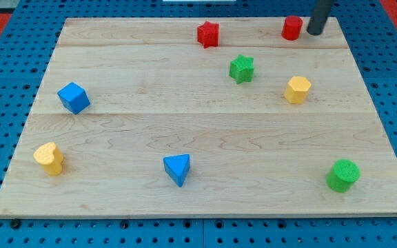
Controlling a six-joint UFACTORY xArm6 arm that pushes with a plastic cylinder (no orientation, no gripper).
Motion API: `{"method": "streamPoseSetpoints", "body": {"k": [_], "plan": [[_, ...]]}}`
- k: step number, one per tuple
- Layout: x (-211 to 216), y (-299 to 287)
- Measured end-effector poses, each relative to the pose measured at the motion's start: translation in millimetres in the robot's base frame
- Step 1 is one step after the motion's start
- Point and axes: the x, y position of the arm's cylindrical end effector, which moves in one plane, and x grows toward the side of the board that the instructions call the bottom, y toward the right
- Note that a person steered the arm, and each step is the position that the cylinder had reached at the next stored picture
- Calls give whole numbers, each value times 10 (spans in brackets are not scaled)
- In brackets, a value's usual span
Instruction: Push the red circle a bit left
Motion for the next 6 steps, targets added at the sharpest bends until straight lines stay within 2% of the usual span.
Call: {"method": "streamPoseSetpoints", "body": {"k": [1,3,5,6], "plan": [[-166,-800],[-347,-992],[-336,-1711],[-174,-2158]]}}
